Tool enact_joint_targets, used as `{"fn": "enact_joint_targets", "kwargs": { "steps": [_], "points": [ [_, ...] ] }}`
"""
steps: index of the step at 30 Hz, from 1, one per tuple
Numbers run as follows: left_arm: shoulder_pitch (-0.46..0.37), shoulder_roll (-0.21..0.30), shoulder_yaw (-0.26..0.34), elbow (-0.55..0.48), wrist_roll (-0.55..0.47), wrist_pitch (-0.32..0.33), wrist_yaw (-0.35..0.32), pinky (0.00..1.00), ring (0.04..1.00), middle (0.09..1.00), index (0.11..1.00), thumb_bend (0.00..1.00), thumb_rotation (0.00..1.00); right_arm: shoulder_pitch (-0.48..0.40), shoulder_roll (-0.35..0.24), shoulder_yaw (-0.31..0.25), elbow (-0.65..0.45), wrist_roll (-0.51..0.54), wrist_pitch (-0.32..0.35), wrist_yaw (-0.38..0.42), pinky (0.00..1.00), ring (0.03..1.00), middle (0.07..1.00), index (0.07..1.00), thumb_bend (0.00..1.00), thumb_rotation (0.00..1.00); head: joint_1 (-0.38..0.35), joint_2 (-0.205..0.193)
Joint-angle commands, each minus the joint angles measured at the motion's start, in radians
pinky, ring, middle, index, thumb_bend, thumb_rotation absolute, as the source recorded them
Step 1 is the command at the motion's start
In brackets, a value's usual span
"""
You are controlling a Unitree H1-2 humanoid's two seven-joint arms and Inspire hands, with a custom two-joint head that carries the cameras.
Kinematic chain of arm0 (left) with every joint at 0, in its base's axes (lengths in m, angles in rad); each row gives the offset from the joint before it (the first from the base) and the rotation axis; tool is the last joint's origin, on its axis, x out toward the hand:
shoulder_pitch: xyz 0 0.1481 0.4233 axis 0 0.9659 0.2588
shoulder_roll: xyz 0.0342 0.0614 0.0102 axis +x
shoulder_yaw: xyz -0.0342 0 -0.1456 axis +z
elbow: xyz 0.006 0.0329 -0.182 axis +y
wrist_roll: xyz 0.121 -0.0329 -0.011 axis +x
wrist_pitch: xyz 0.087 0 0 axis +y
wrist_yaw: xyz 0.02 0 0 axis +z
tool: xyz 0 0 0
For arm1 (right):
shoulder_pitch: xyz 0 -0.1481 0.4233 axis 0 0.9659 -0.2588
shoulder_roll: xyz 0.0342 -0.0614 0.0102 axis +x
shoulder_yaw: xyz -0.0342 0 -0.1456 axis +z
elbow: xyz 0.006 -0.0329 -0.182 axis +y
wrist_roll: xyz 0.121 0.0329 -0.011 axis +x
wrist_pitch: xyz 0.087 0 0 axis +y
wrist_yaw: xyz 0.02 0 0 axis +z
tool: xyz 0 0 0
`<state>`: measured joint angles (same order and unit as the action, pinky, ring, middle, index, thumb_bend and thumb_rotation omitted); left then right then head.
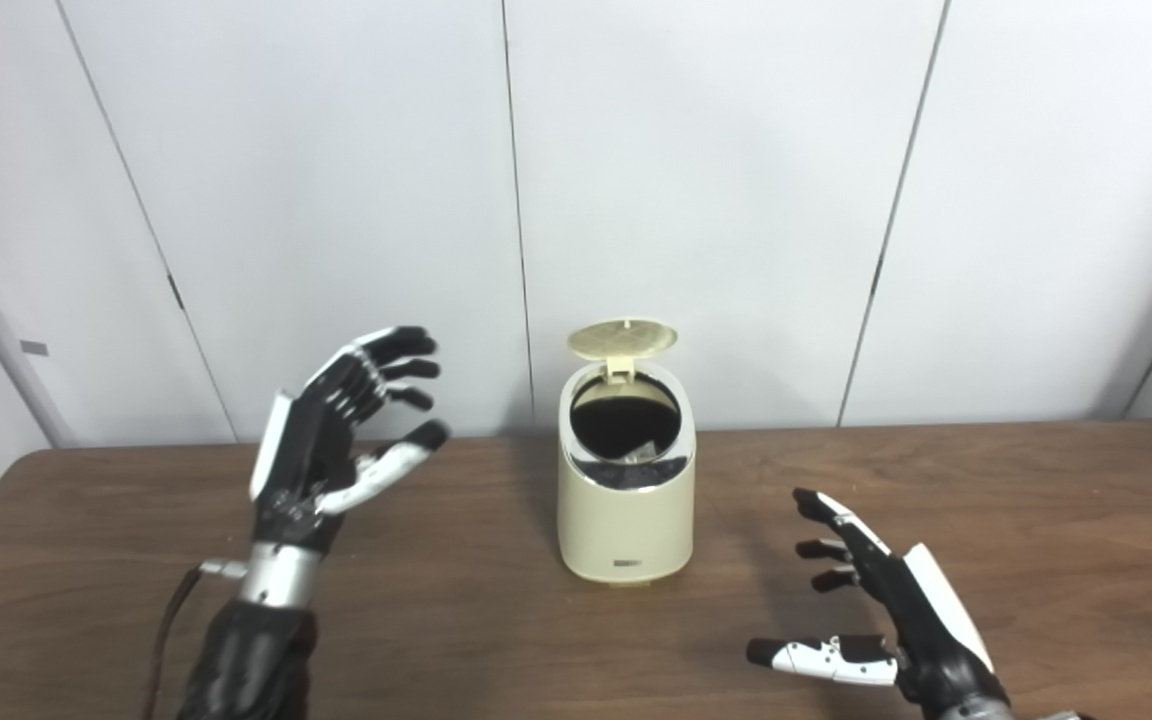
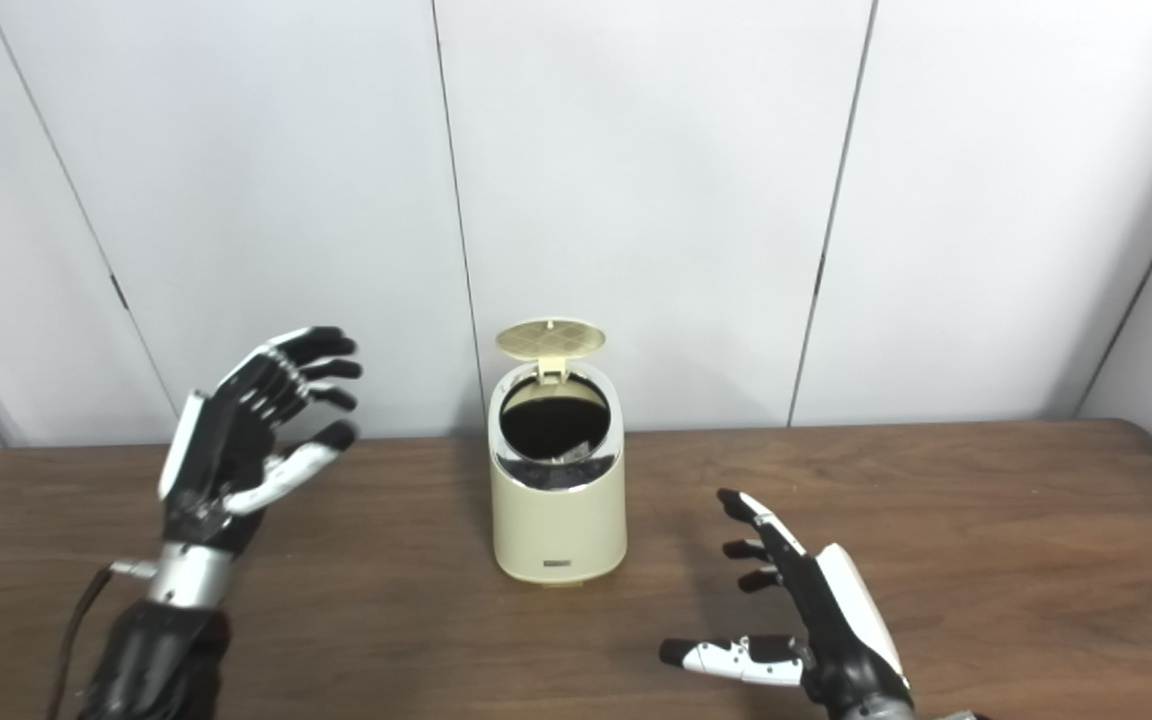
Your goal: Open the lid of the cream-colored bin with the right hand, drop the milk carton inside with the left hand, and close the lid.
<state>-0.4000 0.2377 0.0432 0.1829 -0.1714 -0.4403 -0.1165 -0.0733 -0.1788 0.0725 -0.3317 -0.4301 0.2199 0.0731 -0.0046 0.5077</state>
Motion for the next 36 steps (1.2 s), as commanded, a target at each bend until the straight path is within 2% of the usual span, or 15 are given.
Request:
{"fn": "enact_joint_targets", "kwargs": {
  "steps": [1, 5, 11, 15, 18, 24, 27, 31, 36],
  "points": [
    [0.0, 0.025, 0.016, -0.049, -0.016, 0.008, -0.014, 0.63, 0.761, 0.821, 0.857, 0.83, 0.34, -0.033, -0.005, -0.005, -0.014, 0.007, -0.018, -0.006, 0.65, 0.785, 0.9, 0.901, 0.79, 0.27, 0.003, 0.001],
    [0.053, 0.038, 0.027, -0.08, -0.03, 0.062, -0.041, 0.66, 0.776, 0.838, 0.866, 0.83, 0.32, -0.04, -0.004, -0.004, -0.018, 0.001, -0.015, -0.005, 0.64, 0.783, 0.897, 0.895, 0.78, 0.25, 0.005, 0.002],
    [0.143, 0.024, 0.039, -0.176, 0.0, 0.205, -0.018, 0.59, 0.752, 0.835, 0.871, 0.79, 0.33, -0.043, -0.001, -0.002, -0.026, 0.0, -0.002, 0.001, 0.64, 0.78, 0.9, 0.897, 0.77, 0.23, 0.006, 0.006],
    [0.178, 0.013, 0.04, -0.193, -0.018, 0.244, -0.029, 0.56, 0.746, 0.839, 0.88, 0.76, 0.3, -0.042, -0.001, -0.004, -0.027, 0.005, -0.002, 0.003, 0.63, 0.78, 0.901, 0.898, 0.77, 0.22, 0.005, 0.011],
    [0.195, 0.008, 0.042, -0.19, -0.035, 0.26, -0.043, 0.58, 0.756, 0.847, 0.887, 0.75, 0.29, -0.042, -0.004, -0.006, -0.023, 0.012, -0.008, 0.003, 0.63, 0.78, 0.902, 0.899, 0.77, 0.22, 0.002, 0.015],
    [0.221, -0.013, 0.048, -0.187, -0.031, 0.273, -0.044, 0.59, 0.739, 0.816, 0.836, 0.76, 0.27, -0.044, -0.01, -0.01, -0.016, 0.014, -0.008, 0.004, 0.64, 0.779, 0.899, 0.9, 0.77, 0.24, -0.015, 0.024],
    [0.228, -0.017, 0.048, -0.177, -0.031, 0.265, -0.051, 0.56, 0.716, 0.794, 0.81, 0.75, 0.25, -0.049, -0.013, -0.013, -0.011, 0.021, -0.016, 0.004, 0.64, 0.787, 0.903, 0.904, 0.77, 0.25, -0.023, 0.028],
    [0.231, -0.015, 0.041, -0.151, -0.001, 0.234, -0.057, 0.5, 0.661, 0.738, 0.778, 0.75, 0.23, -0.076, -0.021, -0.026, 0.013, 0.049, -0.06, -0.007, 0.65, 0.785, 0.893, 0.889, 0.77, 0.22, -0.036, 0.028],
    [0.229, -0.011, 0.034, -0.127, 0.052, 0.205, -0.054, 0.47, 0.622, 0.693, 0.733, 0.74, 0.24, -0.153, -0.055, -0.035, 0.023, 0.05, -0.041, 0.01, 0.7, 0.802, 0.894, 0.89, 0.79, 0.28, -0.051, 0.026]
  ]
}}
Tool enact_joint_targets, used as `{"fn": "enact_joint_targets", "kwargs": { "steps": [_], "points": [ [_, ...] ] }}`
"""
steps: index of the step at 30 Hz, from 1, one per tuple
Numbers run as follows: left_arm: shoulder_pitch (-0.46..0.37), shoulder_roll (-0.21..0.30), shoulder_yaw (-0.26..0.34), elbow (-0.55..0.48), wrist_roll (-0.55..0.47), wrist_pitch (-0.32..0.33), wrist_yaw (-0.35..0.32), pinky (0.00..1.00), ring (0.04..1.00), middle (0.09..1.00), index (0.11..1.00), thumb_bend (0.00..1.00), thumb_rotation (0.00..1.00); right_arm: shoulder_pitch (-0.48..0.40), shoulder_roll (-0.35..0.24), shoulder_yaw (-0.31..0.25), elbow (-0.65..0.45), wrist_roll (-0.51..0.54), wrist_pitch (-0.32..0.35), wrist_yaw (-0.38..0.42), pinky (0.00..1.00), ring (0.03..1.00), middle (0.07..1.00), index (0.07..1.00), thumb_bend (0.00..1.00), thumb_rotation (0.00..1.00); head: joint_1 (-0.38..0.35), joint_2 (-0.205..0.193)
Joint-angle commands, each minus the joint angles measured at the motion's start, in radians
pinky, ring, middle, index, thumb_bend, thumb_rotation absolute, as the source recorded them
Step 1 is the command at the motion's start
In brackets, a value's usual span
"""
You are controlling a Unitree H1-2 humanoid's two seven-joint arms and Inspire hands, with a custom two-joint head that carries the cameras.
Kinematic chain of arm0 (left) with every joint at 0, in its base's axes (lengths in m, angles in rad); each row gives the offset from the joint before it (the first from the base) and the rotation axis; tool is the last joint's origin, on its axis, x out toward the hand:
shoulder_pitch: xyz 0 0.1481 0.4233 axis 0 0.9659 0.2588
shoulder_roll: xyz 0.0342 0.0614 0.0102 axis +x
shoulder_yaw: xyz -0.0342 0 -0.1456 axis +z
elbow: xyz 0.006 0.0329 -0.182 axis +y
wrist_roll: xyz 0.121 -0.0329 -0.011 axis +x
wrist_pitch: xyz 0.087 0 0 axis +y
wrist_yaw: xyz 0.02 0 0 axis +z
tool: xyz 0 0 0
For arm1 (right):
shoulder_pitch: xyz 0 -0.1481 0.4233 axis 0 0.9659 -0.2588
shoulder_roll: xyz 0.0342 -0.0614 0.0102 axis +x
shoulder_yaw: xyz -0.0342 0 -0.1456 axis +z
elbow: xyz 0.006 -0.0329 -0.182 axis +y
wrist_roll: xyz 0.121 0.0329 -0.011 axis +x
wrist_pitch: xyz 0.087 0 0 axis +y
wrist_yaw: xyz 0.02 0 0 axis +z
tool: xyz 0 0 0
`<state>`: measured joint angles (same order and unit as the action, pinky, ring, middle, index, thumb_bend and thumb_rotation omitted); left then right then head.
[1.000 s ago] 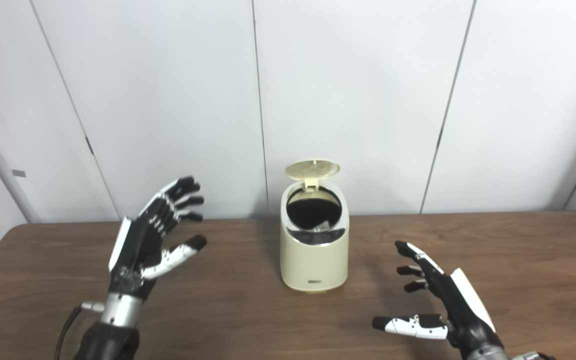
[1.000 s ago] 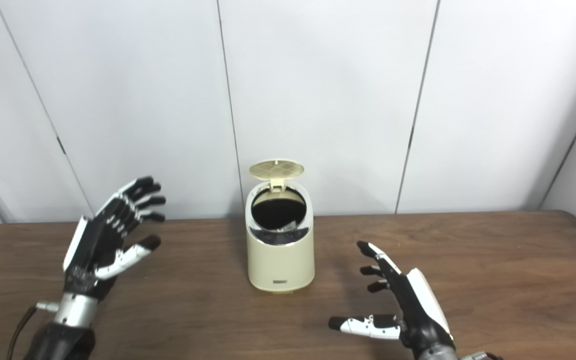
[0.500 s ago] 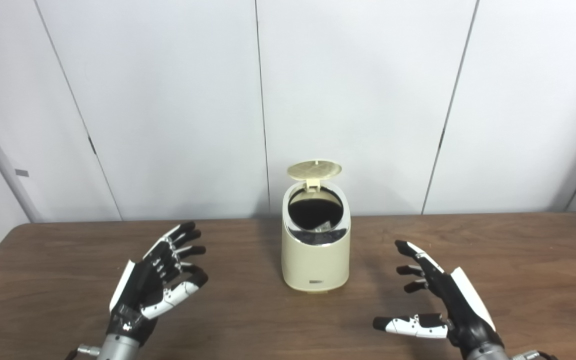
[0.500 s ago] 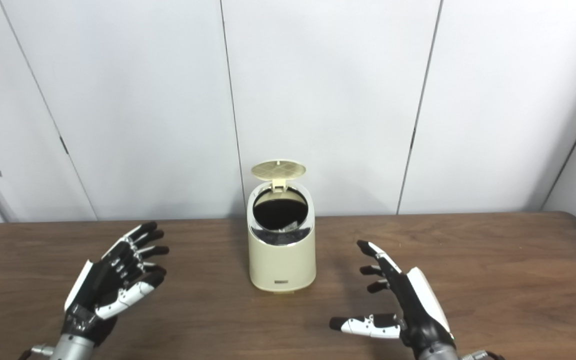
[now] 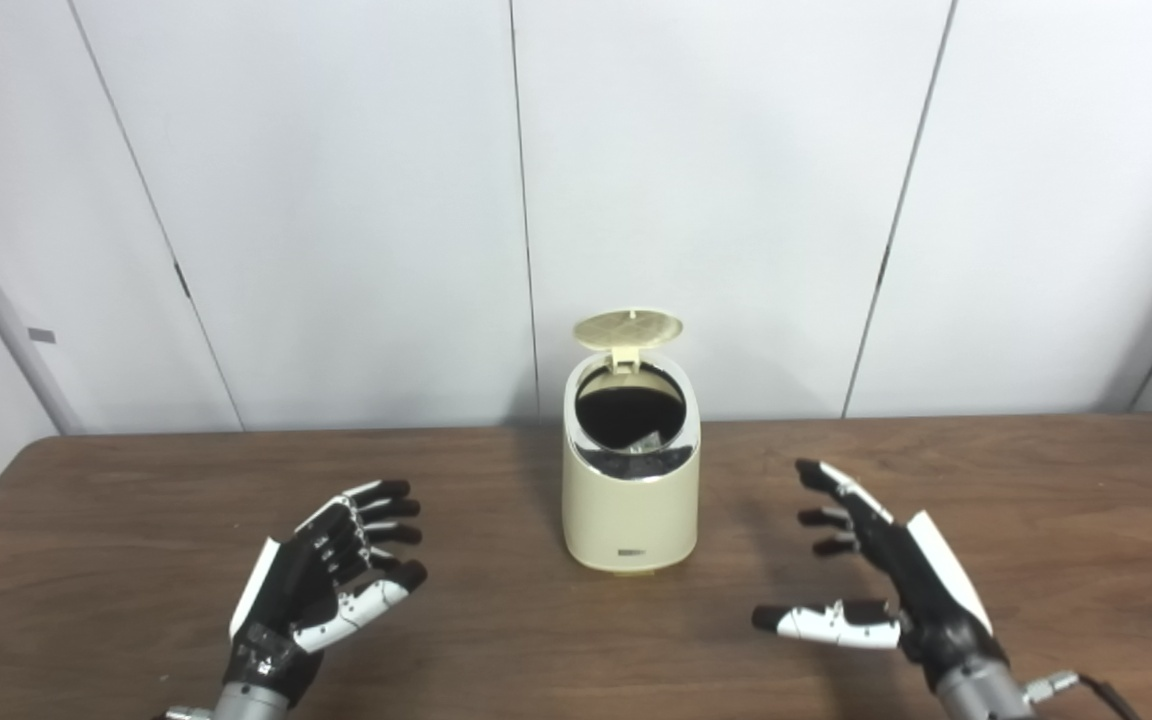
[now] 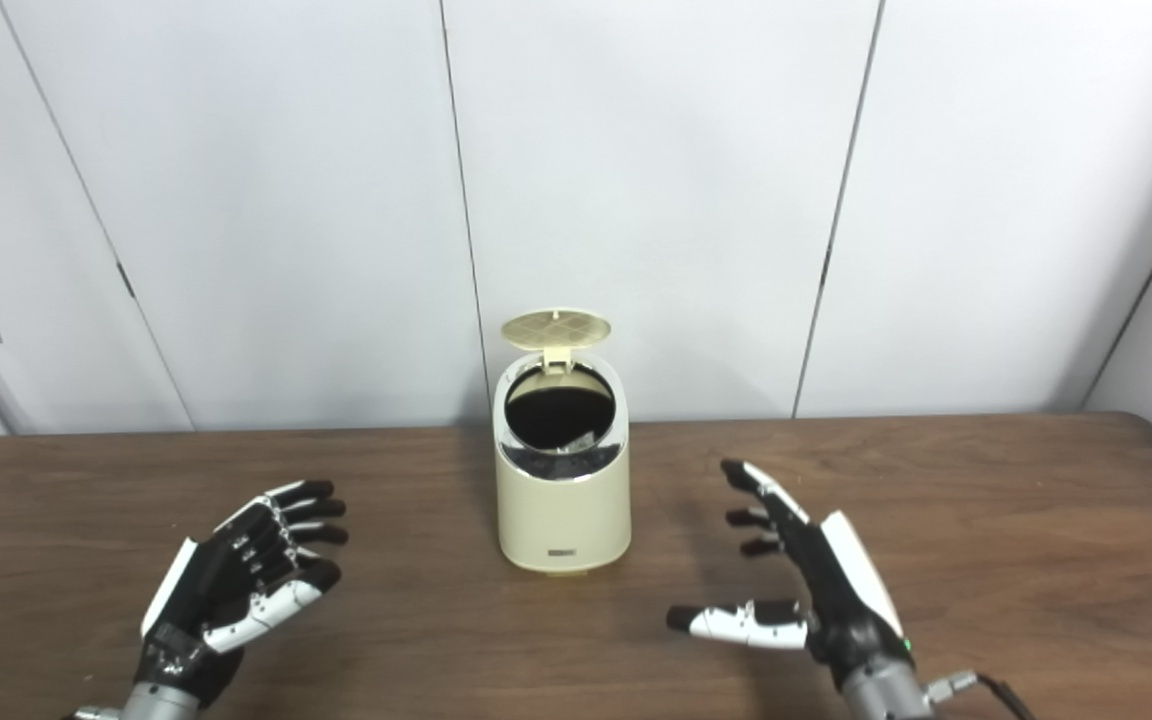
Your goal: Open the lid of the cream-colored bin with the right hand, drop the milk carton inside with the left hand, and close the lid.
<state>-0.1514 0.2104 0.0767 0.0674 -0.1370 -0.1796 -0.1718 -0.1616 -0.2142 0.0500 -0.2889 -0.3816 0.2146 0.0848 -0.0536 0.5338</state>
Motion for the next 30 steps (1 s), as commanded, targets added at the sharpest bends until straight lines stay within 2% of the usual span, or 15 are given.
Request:
{"fn": "enact_joint_targets", "kwargs": {
  "steps": [1, 4, 7, 9, 11, 14, 17, 21, 24, 27, 30],
  "points": [
    [-0.021, 0.016, 0.0, -0.006, 0.024, -0.063, 0.001, 0.46, 0.612, 0.685, 0.718, 0.75, 0.26, -0.079, -0.026, -0.012, -0.014, -0.001, -0.033, -0.002, 0.71, 0.809, 0.889, 0.892, 0.79, 0.31, -0.008, -0.003],
    [-0.023, 0.016, -0.002, 0.011, 0.045, -0.083, 0.002, 0.47, 0.605, 0.676, 0.705, 0.75, 0.27, -0.135, -0.051, -0.004, -0.001, -0.018, -0.023, 0.008, 0.74, 0.822, 0.901, 0.891, 0.8, 0.35, -0.02, -0.012],
    [-0.024, 0.017, -0.004, 0.03, 0.059, -0.106, 0.002, 0.47, 0.604, 0.674, 0.703, 0.74, 0.26, -0.199, -0.073, 0.002, 0.009, -0.02, -0.024, 0.022, 0.75, 0.819, 0.933, 0.886, 0.79, 0.35, -0.03, -0.02],
    [-0.024, 0.018, -0.005, 0.038, 0.066, -0.117, 0.001, 0.49, 0.609, 0.68, 0.708, 0.73, 0.25, -0.249, -0.087, 0.012, 0.021, -0.028, -0.023, 0.037, 0.73, 0.815, 0.943, 0.885, 0.79, 0.34, -0.034, -0.026],
    [-0.022, 0.018, -0.006, 0.041, 0.069, -0.121, 0.0, 0.49, 0.611, 0.685, 0.713, 0.72, 0.25, -0.307, -0.104, 0.027, 0.038, -0.046, -0.02, 0.055, 0.67, 0.807, 0.906, 0.875, 0.79, 0.34, -0.035, -0.03],
    [-0.019, 0.015, -0.006, 0.039, 0.063, -0.121, -0.002, 0.49, 0.611, 0.688, 0.716, 0.72, 0.24, -0.381, -0.107, 0.04, 0.042, -0.068, 0.038, 0.083, 0.68, 0.808, 0.88, 0.868, 0.81, 0.34, -0.034, -0.032],
    [-0.018, 0.014, -0.008, 0.045, 0.065, -0.131, -0.002, 0.5, 0.609, 0.689, 0.723, 0.71, 0.24, -0.462, -0.126, 0.08, 0.063, -0.137, 0.094, 0.124, 0.68, 0.812, 0.871, 0.866, 0.82, 0.39, -0.033, -0.033],
    [-0.017, 0.012, -0.014, 0.053, 0.076, -0.142, 0.003, 0.5, 0.61, 0.689, 0.726, 0.7, 0.22, -0.547, -0.152, 0.126, 0.115, -0.167, 0.101, 0.18, 0.69, 0.827, 0.868, 0.873, 0.81, 0.41, -0.031, -0.035],
    [-0.021, 0.01, -0.017, 0.062, 0.081, -0.15, 0.006, 0.51, 0.611, 0.689, 0.723, 0.71, 0.25, -0.602, -0.153, 0.149, 0.162, -0.161, 0.118, 0.225, 0.71, 0.887, 0.902, 0.891, 0.8, 0.4, -0.026, -0.037],
    [-0.024, 0.009, -0.017, 0.07, 0.087, -0.158, 0.011, 0.51, 0.613, 0.691, 0.725, 0.73, 0.27, -0.64, -0.169, 0.189, 0.201, -0.204, 0.096, 0.246, 0.74, 0.929, 0.91, 0.888, 0.8, 0.42, -0.019, -0.036],
    [-0.024, 0.007, -0.016, 0.069, 0.091, -0.154, 0.013, 0.52, 0.614, 0.693, 0.724, 0.72, 0.26, -0.662, -0.185, 0.227, 0.23, -0.234, 0.061, 0.253, 0.79, 0.99, 0.914, 0.882, 0.83, 0.47, -0.013, -0.036]
  ]
}}
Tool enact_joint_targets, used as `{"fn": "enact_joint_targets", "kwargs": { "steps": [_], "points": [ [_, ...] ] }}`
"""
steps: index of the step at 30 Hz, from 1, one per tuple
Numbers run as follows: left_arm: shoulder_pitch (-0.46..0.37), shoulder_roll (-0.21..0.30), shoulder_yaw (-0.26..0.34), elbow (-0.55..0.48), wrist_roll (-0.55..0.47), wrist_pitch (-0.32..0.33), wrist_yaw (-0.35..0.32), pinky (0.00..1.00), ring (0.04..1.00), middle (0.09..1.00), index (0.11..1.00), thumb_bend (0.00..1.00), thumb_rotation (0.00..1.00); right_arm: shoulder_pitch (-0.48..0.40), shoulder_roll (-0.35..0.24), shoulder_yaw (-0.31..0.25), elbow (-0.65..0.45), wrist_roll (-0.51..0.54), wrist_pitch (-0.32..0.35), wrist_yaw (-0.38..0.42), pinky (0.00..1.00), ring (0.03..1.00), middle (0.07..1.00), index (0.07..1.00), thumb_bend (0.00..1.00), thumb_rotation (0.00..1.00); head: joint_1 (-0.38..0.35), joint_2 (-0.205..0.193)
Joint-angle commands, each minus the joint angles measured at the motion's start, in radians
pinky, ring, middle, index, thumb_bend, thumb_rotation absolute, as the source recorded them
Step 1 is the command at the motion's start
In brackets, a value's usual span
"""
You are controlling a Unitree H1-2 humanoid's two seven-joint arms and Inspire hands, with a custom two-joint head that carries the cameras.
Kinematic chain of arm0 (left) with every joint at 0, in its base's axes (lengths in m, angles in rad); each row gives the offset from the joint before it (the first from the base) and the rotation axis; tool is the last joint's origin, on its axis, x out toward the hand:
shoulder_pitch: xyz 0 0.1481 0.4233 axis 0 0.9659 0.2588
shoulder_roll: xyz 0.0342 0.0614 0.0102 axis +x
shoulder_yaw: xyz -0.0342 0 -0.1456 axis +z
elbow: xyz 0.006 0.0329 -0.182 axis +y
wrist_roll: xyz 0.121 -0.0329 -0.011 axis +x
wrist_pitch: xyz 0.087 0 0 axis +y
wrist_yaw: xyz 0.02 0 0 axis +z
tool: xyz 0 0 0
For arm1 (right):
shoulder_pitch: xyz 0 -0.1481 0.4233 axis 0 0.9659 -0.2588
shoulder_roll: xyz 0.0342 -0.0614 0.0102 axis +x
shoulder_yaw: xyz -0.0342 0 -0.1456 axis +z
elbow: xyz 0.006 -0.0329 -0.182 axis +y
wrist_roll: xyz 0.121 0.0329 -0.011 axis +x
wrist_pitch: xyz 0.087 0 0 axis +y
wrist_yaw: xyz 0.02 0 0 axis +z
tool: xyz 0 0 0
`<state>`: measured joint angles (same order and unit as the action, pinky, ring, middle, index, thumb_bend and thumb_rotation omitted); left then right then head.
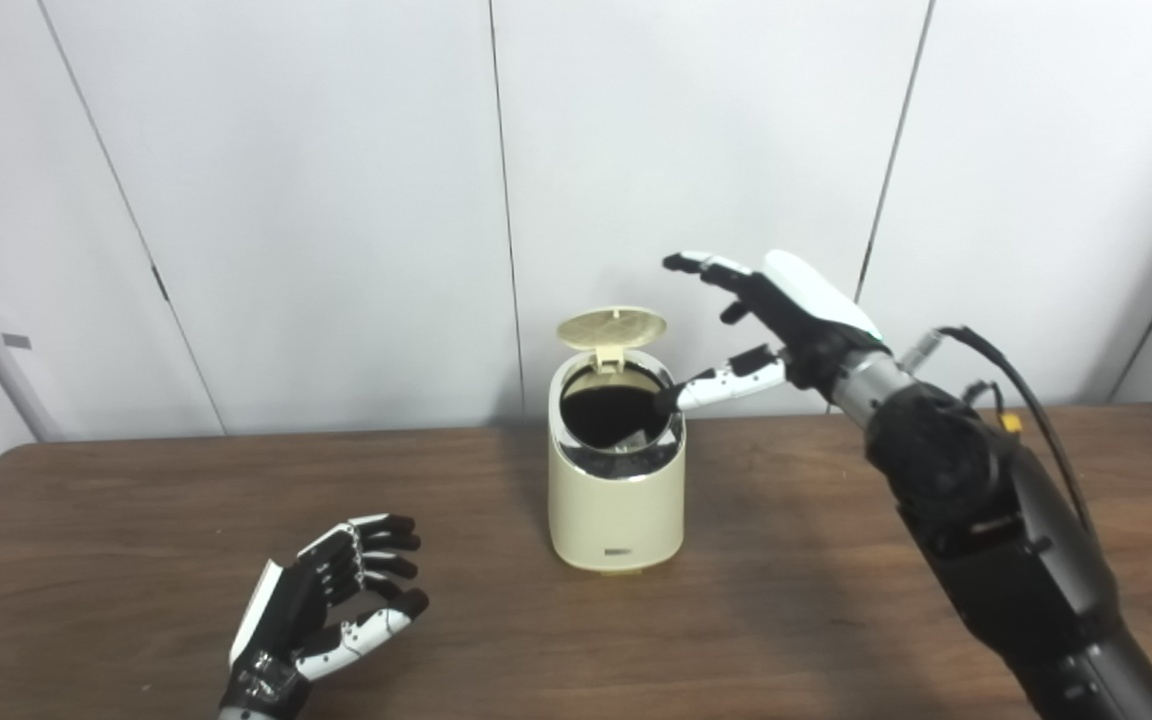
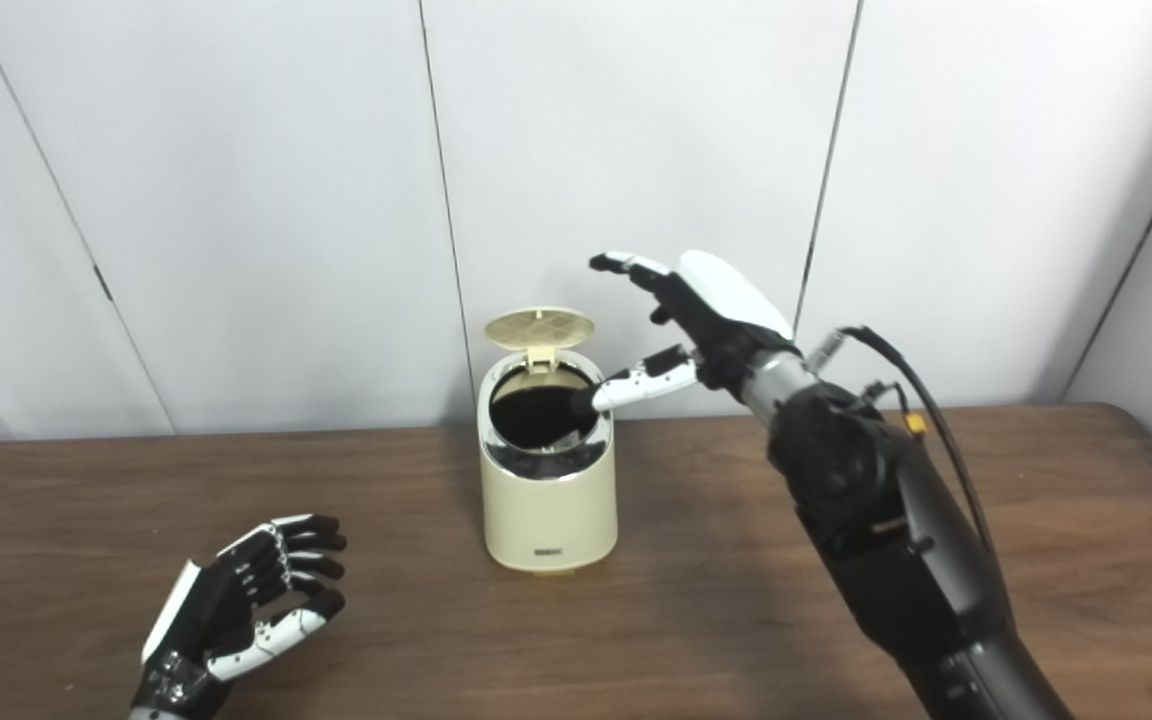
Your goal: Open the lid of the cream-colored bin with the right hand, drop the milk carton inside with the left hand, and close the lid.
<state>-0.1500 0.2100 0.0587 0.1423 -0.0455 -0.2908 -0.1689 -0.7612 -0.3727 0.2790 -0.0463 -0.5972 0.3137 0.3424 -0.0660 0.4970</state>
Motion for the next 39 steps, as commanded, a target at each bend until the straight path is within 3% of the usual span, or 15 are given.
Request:
{"fn": "enact_joint_targets", "kwargs": {
  "steps": [1, 4, 10, 30, 39],
  "points": [
    [-0.026, 0.006, 0.002, -0.006, 0.001, -0.043, 0.01, 0.52, 0.615, 0.693, 0.723, 0.72, 0.25, -0.066, -0.03, 0.005, -0.008, -0.023, -0.043, 0.003, 0.81, 0.995, 0.916, 0.884, 0.83, 0.48, 0.001, 0.0],
    [-0.026, 0.005, 0.004, -0.003, 0.006, -0.047, 0.013, 0.52, 0.615, 0.692, 0.721, 0.71, 0.24, -0.078, -0.032, 0.027, -0.003, -0.034, -0.048, 0.024, 0.88, 1.0, 0.923, 0.896, 0.82, 0.52, 0.001, 0.0],
    [-0.027, 0.002, 0.005, 0.002, 0.008, -0.054, 0.017, 0.52, 0.619, 0.691, 0.718, 0.71, 0.24, -0.071, -0.025, 0.032, 0.005, -0.02, -0.09, 0.03, 0.91, 1.0, 0.922, 0.896, 0.82, 0.54, 0.003, 0.001],
    [-0.028, 0.0, 0.006, 0.002, 0.012, -0.053, 0.023, 0.52, 0.615, 0.691, 0.72, 0.73, 0.26, 0.018, -0.057, 0.003, -0.142, 0.013, -0.133, 0.098, 0.91, 0.995, 0.842, 0.832, 0.78, 0.45, 0.015, 0.012],
    [-0.029, -0.001, 0.007, 0.0, 0.01, -0.052, 0.028, 0.51, 0.61, 0.687, 0.72, 0.73, 0.26, 0.063, -0.064, 0.01, -0.178, -0.001, -0.184, 0.085, 0.86, 0.953, 0.793, 0.804, 0.82, 0.4, 0.022, 0.021]
  ]
}}
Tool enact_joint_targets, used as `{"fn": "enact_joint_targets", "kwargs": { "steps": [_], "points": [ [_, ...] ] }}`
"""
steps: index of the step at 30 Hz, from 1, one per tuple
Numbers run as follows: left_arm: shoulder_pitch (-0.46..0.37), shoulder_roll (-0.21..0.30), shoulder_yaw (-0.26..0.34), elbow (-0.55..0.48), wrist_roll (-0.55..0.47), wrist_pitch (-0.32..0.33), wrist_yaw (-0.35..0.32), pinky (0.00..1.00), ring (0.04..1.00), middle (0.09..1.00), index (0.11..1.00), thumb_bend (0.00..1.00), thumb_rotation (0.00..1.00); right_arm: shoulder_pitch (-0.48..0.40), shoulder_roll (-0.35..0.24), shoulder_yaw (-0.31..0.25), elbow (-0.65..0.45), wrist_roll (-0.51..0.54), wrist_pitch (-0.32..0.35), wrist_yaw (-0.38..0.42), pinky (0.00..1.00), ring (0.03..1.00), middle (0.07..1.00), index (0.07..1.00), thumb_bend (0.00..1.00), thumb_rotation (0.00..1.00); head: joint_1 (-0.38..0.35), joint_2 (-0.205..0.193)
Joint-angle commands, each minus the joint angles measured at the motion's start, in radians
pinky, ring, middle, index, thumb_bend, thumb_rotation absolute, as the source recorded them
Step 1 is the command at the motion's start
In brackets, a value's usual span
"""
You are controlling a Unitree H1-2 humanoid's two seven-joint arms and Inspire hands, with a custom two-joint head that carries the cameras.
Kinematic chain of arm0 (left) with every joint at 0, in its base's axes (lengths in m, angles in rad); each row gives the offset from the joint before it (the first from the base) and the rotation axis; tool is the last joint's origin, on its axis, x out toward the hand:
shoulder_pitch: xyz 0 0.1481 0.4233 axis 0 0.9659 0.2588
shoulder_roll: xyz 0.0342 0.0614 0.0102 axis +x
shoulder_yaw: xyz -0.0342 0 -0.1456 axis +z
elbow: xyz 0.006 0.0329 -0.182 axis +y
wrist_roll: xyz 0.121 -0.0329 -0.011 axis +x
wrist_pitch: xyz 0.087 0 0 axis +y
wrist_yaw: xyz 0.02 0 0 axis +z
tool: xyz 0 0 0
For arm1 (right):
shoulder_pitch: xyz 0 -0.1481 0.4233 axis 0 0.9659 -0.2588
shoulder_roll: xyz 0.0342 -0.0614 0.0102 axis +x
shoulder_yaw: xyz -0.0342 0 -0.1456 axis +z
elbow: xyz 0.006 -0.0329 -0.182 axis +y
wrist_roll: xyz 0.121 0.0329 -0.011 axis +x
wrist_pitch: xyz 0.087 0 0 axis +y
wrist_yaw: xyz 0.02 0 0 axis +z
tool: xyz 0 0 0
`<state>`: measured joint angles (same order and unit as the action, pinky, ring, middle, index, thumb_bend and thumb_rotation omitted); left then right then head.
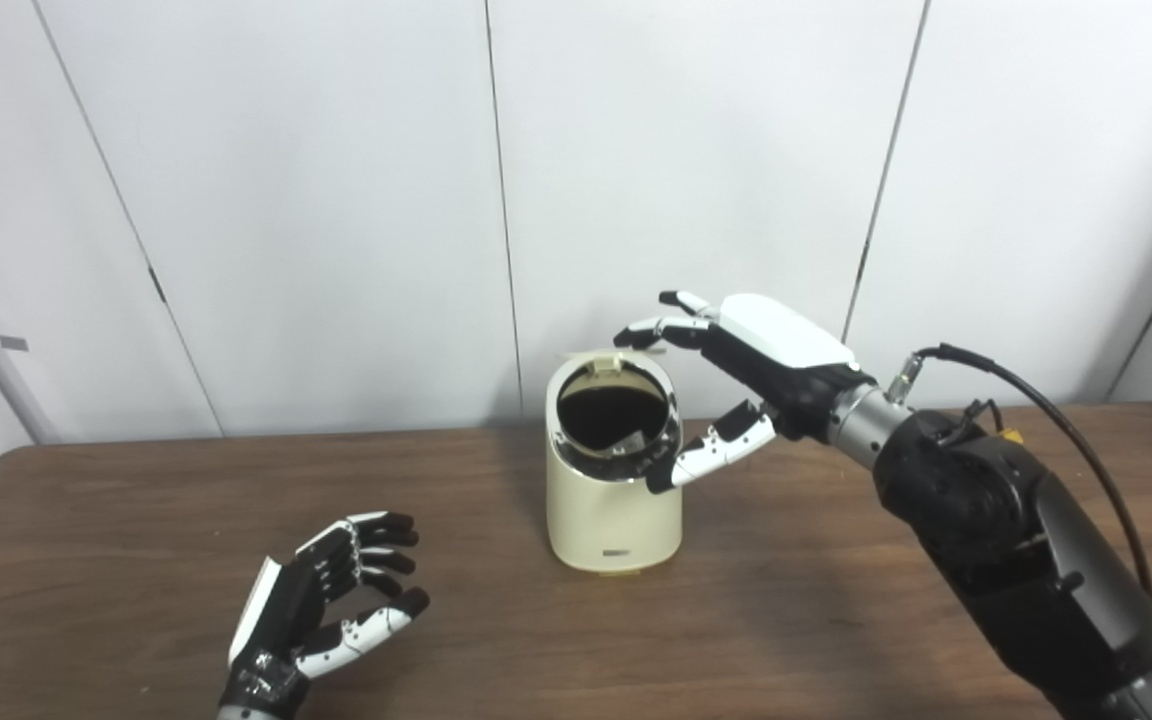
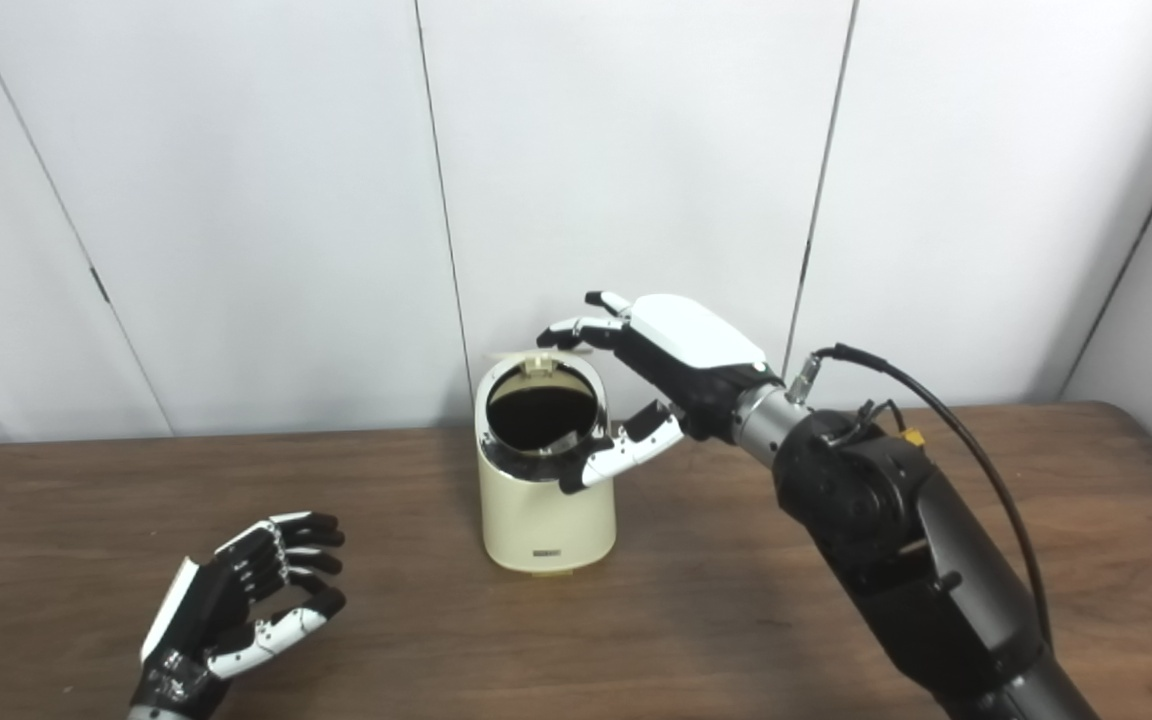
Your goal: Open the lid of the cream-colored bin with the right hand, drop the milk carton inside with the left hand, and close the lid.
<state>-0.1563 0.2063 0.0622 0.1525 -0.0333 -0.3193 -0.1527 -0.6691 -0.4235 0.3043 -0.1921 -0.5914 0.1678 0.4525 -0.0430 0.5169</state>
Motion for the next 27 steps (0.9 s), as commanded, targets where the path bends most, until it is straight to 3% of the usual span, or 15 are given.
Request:
{"fn": "enact_joint_targets", "kwargs": {
  "steps": [1, 15, 27],
  "points": [
    [-0.022, 0.003, 0.004, -0.014, -0.001, -0.02, 0.013, 0.51, 0.612, 0.688, 0.721, 0.73, 0.26, -0.025, -0.015, -0.014, -0.033, -0.011, -0.046, -0.024, 0.87, 0.947, 0.79, 0.801, 0.83, 0.4, 0.0, 0.003],
    [-0.02, -0.001, 0.005, -0.023, -0.008, -0.009, 0.013, 0.52, 0.62, 0.695, 0.719, 0.74, 0.26, 0.006, -0.015, -0.015, -0.061, 0.001, -0.037, 0.036, 0.94, 0.996, 0.815, 0.827, 0.79, 0.41, 0.007, 0.014],
    [-0.017, -0.007, 0.005, -0.031, 0.0, 0.0, 0.018, 0.53, 0.624, 0.694, 0.722, 0.73, 0.25, 0.014, -0.011, -0.001, -0.059, -0.019, -0.062, 0.051, 1.0, 0.974, 0.799, 0.819, 0.8, 0.41, 0.012, 0.02]
  ]
}}
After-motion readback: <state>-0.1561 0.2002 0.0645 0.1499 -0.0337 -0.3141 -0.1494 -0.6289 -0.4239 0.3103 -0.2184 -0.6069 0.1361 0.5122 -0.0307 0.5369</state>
